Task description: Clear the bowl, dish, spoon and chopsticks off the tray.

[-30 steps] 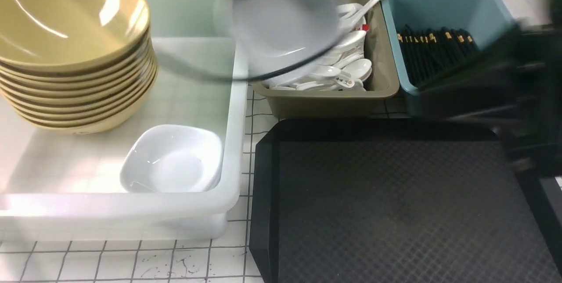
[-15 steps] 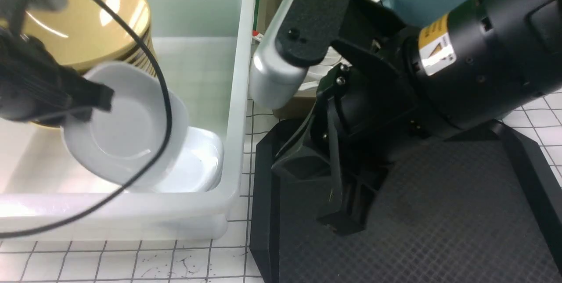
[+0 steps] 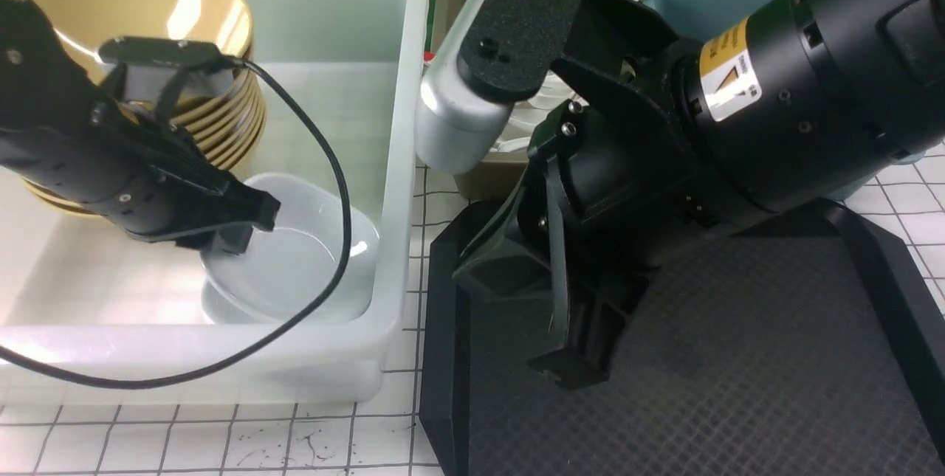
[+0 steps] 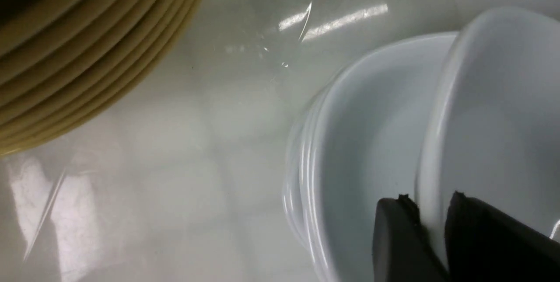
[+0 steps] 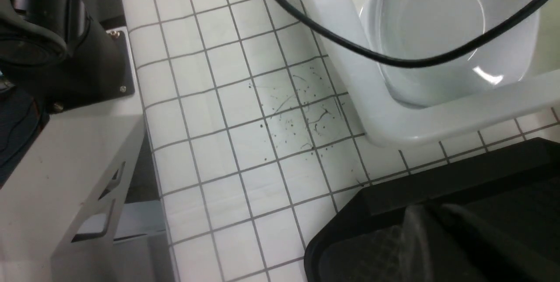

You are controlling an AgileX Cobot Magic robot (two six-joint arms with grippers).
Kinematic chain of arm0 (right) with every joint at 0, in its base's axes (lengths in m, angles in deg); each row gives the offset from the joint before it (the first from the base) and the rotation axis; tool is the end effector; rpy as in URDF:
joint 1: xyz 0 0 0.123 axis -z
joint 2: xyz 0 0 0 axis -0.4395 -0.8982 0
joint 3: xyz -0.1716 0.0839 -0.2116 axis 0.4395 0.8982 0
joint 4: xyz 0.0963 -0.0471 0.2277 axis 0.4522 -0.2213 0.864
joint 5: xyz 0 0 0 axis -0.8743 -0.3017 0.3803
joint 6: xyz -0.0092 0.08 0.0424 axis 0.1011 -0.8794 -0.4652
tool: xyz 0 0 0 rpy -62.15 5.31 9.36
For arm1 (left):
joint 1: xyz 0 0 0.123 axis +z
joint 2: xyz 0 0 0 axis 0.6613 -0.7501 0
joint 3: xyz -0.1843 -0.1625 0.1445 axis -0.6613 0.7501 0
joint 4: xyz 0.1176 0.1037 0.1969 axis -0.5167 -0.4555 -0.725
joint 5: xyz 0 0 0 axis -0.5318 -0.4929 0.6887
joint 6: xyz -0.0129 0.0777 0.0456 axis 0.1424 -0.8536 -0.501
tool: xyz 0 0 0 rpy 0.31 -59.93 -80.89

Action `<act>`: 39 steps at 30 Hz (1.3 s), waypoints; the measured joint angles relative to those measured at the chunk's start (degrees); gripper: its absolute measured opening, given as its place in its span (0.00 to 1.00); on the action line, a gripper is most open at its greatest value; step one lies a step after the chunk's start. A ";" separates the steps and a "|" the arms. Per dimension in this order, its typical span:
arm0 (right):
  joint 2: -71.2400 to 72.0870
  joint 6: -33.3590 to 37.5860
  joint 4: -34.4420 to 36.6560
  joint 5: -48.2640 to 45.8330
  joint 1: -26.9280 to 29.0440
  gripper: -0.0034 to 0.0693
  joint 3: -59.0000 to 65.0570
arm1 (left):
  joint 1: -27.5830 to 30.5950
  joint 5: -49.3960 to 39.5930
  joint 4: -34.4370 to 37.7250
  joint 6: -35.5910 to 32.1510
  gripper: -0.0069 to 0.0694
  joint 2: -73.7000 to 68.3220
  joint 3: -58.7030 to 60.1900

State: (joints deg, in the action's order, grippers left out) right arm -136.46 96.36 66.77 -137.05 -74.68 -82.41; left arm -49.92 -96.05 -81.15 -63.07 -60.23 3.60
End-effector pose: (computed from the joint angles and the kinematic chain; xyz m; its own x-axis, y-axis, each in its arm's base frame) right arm 0.1793 0.2382 0.3880 -0.2559 -0.6878 -0.6793 -0.9397 0.3418 0.0078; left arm 0.2817 -0.0516 0.2715 -0.8827 0.2198 -0.4153 0.2666 0.9621 -0.0574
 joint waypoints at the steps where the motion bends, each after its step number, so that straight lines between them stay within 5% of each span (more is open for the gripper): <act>1: 0.00 -0.06 0.00 -0.10 0.00 0.11 0.00 | 0.00 -0.28 -0.37 -0.35 0.33 -0.45 0.00; 8: 0.00 -0.06 -0.33 -0.65 0.00 0.11 0.00 | 0.00 -2.90 -3.50 -0.54 0.68 -0.38 -1.16; 15: 1.48 -2.89 -5.66 -2.23 0.00 0.11 0.00 | 0.00 -11.62 -4.04 0.28 0.78 3.49 -4.97; 20: 4.91 -10.96 -16.01 -7.88 0.00 0.11 0.33 | 0.00 -17.19 -7.17 4.24 0.65 11.82 -3.51; 28: 17.33 -18.03 -20.34 -3.80 0.00 0.11 13.61 | 0.00 -10.07 -8.46 5.44 0.20 38.95 12.47; 33: 26.16 -19.72 -20.39 6.54 0.00 0.11 24.48 | 0.00 0.15 -7.81 5.49 0.09 57.12 24.57; 39: 34.23 -19.99 -19.38 20.52 0.00 0.11 33.71 | 0.00 9.77 -7.81 6.85 0.08 72.98 33.88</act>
State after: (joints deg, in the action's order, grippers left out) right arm -102.23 76.38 47.38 -116.53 -74.68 -48.70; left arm -49.92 -86.28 -88.97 -56.22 12.75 37.48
